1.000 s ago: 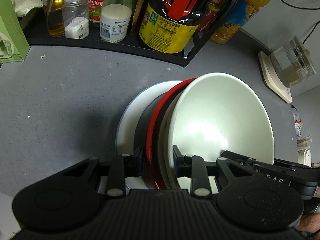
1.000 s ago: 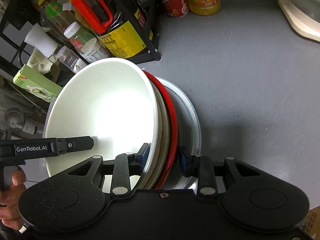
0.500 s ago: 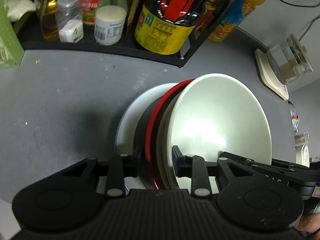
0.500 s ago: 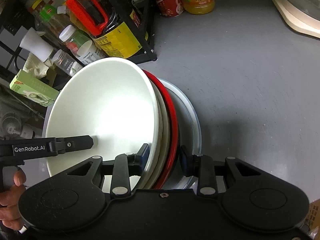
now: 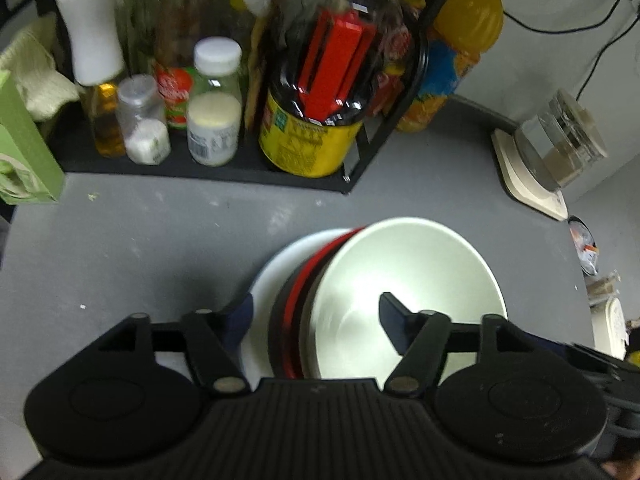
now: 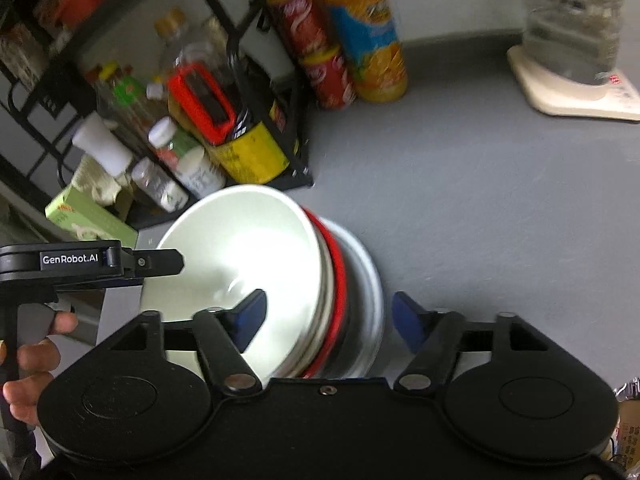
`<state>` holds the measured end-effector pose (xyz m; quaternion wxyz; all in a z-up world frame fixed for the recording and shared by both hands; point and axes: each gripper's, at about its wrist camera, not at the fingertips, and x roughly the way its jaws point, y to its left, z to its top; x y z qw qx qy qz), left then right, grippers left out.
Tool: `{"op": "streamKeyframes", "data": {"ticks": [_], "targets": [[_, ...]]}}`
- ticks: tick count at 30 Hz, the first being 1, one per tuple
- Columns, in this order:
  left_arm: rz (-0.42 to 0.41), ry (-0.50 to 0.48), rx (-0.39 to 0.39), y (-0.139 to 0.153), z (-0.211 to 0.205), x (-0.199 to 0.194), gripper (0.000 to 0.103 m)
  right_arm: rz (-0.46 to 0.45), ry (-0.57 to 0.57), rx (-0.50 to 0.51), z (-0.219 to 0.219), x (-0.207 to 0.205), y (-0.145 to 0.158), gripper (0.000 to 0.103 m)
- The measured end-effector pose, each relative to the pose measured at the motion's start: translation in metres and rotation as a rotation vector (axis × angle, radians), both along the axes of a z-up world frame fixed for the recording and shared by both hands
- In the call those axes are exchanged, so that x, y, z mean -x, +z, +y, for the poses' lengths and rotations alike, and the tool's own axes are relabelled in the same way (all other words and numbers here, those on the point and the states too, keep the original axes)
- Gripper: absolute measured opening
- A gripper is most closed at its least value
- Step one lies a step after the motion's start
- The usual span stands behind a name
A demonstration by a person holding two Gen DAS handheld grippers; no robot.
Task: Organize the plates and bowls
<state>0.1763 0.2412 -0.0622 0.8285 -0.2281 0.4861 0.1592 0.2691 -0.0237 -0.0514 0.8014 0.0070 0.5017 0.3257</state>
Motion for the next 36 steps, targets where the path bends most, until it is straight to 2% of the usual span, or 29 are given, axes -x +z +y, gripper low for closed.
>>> {"op": "streamKeyframes", "data": {"ticks": [5,8,11,14,20,29,36], "targets": [[-0.021,0.02,-0.083,0.016,-0.01,0.012,0.079,-0.069,-0.079,-0.015,-0.033,0.02,0.017,0.094],[-0.041,0.003,-0.094,0.025,-0.022,0.025,0.079,-0.113,-0.125,-0.006,-0.053,0.038,0.025,0.101],[-0.062,-0.011,-0.106,0.035,-0.039,0.042,0.081,-0.133,-0.165,-0.017,-0.076,0.058,0.032,0.103],[-0.095,-0.037,-0.122,0.047,-0.057,0.062,0.086,-0.114,-0.213,-0.041,-0.097,0.077,0.04,0.103],[-0.135,-0.113,-0.155,0.066,-0.093,0.096,0.089,-0.159,-0.3,-0.042,-0.131,0.118,0.054,0.103],[-0.19,-0.149,-0.155,0.085,-0.138,0.144,0.092,-0.218,-0.358,-0.031,-0.166,0.17,0.065,0.103],[-0.219,-0.199,-0.177,0.094,-0.168,0.164,0.094,-0.257,-0.381,-0.004,-0.182,0.196,0.076,0.103]]}}
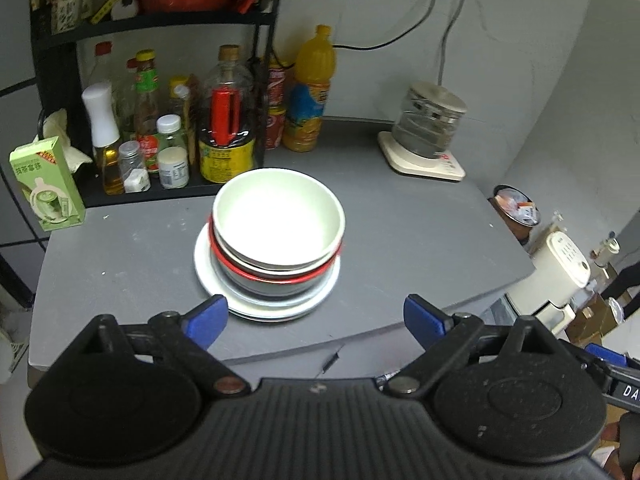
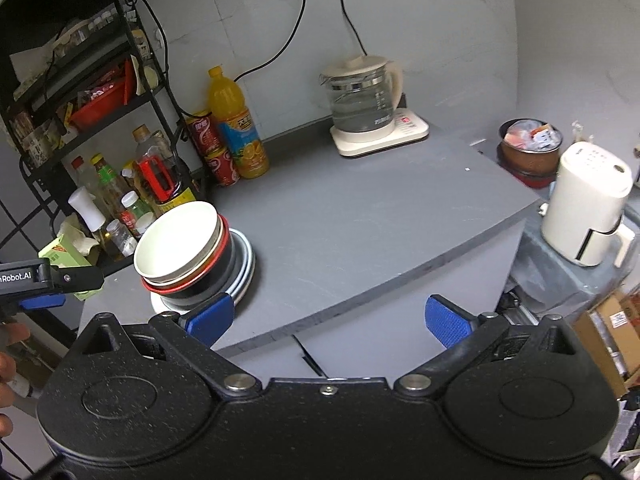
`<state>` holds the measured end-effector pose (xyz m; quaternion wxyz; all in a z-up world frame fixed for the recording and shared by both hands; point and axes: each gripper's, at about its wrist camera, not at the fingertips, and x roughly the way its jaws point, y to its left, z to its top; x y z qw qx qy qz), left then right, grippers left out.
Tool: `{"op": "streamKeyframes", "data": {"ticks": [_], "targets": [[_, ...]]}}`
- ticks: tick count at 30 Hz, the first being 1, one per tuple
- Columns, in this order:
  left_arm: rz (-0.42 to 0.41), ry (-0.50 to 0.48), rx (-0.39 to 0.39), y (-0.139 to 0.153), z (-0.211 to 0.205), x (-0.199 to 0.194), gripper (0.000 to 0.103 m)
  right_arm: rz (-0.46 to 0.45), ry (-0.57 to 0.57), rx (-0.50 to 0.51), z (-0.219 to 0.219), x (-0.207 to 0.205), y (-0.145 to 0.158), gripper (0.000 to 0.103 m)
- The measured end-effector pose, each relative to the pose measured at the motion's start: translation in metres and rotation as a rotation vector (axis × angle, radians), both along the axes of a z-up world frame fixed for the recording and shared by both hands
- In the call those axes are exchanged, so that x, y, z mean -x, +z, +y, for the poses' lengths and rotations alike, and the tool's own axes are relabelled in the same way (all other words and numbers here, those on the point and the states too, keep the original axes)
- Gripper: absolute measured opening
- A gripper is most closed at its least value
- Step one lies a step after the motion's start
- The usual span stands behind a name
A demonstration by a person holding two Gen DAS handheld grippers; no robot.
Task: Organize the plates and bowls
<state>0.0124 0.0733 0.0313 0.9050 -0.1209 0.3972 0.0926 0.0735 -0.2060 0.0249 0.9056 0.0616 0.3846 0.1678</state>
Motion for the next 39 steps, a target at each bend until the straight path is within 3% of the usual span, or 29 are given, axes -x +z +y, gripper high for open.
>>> {"op": "streamKeyframes", "data": {"ticks": [13,39], "targets": [[-0.036,-0.077,-0.043,0.005,-0.036,0.036,0.1,-0.072,-0.035,0.024,-0.023,0.029,0.017,0.103],[-0.061,-0.122,-0.054,-0.002,-0.019,0.068,0.103,-0.095,0.035,0.077,0.006,0.056,0.013,0.103]]}}
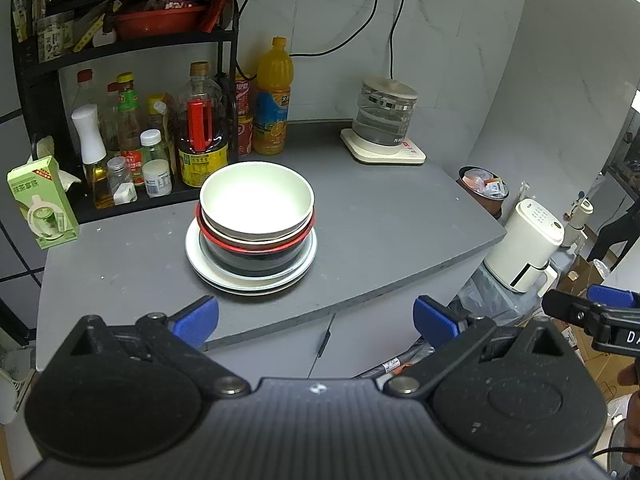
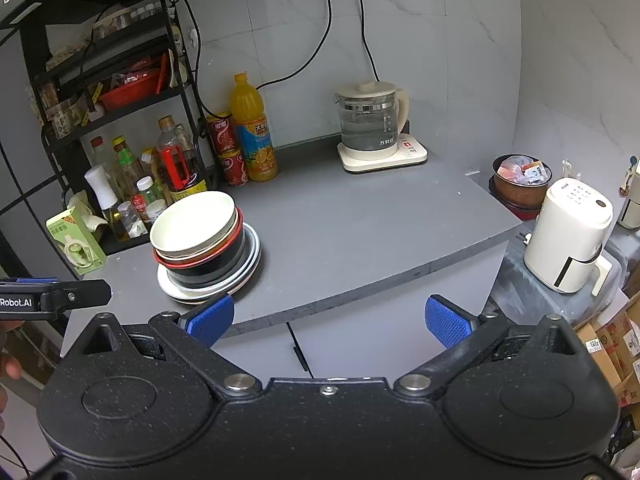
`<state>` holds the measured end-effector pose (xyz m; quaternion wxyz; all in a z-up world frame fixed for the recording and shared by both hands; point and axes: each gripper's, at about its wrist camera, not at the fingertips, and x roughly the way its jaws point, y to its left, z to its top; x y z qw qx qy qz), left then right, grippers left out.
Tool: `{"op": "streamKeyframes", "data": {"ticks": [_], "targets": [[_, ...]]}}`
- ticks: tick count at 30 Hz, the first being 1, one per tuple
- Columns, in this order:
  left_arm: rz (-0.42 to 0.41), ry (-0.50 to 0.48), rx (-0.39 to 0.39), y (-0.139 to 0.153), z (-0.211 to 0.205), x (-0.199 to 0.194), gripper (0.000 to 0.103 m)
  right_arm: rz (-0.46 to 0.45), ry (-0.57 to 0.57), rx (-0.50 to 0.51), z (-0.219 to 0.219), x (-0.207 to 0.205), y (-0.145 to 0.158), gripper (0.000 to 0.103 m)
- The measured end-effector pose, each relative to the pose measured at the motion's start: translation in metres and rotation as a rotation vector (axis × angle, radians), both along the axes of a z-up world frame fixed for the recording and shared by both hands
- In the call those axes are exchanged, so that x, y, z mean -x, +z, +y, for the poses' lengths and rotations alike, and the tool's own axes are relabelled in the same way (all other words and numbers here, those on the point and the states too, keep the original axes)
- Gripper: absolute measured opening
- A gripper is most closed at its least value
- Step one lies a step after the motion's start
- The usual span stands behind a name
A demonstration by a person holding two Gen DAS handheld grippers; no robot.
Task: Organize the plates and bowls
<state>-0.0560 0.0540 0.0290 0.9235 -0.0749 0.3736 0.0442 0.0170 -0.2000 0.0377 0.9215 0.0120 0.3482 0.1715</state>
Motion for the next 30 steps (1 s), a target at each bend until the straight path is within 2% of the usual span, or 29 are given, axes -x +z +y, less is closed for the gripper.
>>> {"op": "streamKeyframes", "data": {"ticks": [30], "targets": [[0.015,-0.009,-0.016,-0.008,0.012,0.001,0.103,0.025,0.014,-0.014,0.005,-0.001,-0.004,0.103]]}}
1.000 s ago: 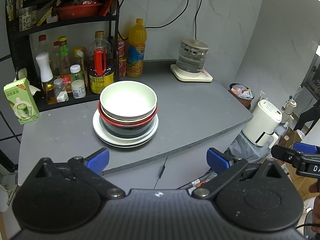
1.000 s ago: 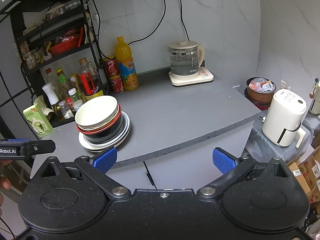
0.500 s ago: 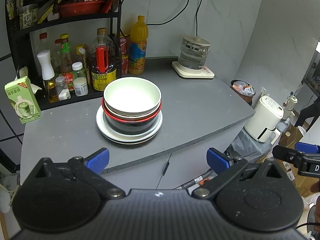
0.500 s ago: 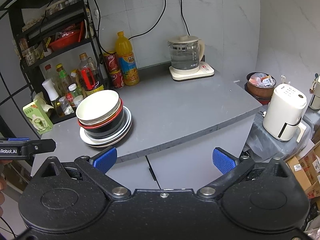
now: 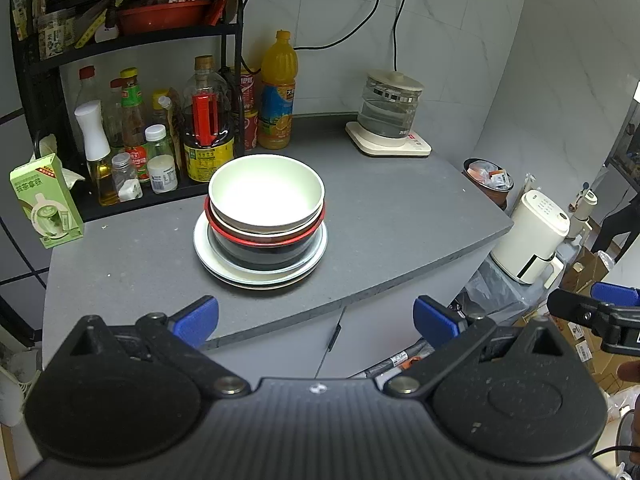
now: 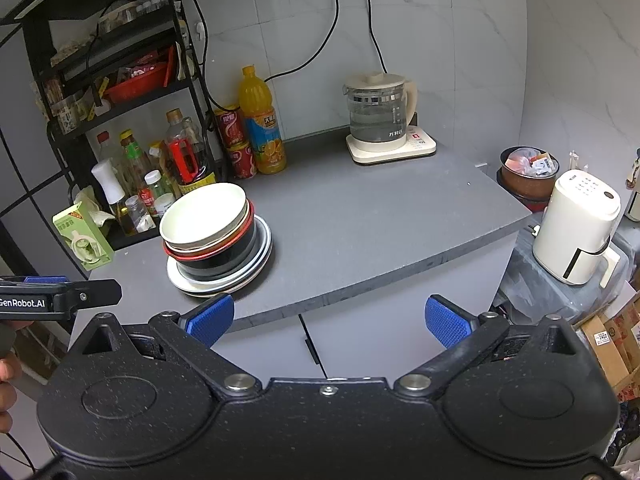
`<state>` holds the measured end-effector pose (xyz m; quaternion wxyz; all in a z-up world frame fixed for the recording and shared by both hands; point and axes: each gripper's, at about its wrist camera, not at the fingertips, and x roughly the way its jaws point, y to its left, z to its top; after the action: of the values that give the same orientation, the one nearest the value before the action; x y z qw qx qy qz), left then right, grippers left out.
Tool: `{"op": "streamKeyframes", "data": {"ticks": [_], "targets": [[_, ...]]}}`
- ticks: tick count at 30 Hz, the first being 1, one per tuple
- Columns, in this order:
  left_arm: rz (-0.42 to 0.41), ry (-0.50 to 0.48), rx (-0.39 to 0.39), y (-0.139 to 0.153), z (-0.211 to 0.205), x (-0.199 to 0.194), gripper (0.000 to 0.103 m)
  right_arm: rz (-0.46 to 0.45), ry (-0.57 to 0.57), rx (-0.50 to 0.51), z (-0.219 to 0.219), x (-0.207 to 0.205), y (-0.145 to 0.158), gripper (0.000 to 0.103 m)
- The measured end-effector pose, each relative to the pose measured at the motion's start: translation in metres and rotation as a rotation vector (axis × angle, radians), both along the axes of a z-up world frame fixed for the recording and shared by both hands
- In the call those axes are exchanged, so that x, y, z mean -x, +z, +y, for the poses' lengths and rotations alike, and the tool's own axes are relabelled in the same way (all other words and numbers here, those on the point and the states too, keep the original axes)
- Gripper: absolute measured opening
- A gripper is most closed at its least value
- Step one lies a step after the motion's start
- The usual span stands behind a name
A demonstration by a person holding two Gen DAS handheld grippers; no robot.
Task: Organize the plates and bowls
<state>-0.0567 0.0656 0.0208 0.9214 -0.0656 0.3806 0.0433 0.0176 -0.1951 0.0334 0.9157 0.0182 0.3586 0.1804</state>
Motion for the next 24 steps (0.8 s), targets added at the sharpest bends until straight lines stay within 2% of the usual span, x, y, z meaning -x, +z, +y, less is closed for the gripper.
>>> {"op": "streamKeyframes", "data": {"ticks": [24], "targets": [[0.008,-0.006,-0.004,-0.001,-0.011,0.0,0.103,0.014,-0.022,-0.009,-0.011,0.001,-0.002,0.103]]}}
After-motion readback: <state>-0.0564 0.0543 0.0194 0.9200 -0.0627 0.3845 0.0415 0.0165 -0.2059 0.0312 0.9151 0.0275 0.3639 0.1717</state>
